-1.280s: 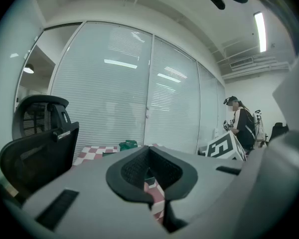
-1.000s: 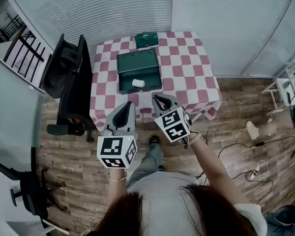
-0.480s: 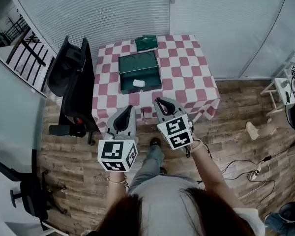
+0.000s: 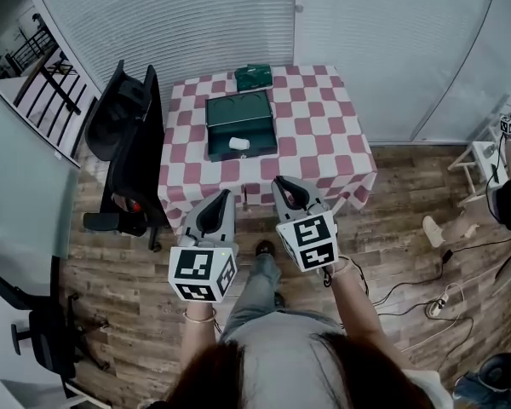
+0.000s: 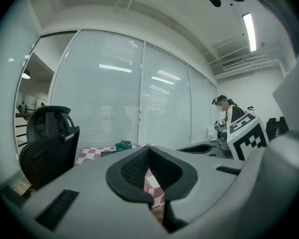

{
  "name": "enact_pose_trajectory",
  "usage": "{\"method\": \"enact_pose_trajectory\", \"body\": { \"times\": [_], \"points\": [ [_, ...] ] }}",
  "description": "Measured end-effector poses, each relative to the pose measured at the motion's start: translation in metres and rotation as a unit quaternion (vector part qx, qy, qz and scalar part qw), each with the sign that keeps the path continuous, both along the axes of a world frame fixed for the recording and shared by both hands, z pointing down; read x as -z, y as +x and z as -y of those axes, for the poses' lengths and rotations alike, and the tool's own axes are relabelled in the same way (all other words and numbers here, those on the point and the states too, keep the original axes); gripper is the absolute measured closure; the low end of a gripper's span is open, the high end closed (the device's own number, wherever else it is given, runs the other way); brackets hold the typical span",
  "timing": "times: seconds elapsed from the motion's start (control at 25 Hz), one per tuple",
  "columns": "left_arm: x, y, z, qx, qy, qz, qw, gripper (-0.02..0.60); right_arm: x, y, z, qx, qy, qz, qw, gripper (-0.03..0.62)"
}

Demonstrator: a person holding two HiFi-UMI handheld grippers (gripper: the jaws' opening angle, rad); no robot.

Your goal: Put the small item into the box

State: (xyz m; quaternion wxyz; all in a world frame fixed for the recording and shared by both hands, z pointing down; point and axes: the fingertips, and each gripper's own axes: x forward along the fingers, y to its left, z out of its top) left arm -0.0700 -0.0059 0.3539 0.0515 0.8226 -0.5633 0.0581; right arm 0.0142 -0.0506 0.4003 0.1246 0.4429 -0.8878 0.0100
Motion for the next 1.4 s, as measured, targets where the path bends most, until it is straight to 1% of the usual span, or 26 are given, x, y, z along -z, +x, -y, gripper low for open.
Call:
{"method": "enact_pose_trajectory", "body": {
  "times": [0.84, 1.4],
  "points": [
    [0.011, 0.013, -0.038, 0.001, 0.016, 0.002, 0.9999, 0.575, 0.048, 0.02, -0.062, -0.007, 0.049, 0.05, 0.998, 0.568],
    [0.012, 0.018, -0.048, -0.005, 0.018, 0.002, 0.9998, 0.575, 0.053, 0.027, -0.081, -0.009, 0.052, 0.058, 0.997, 0.568]
  ]
}}
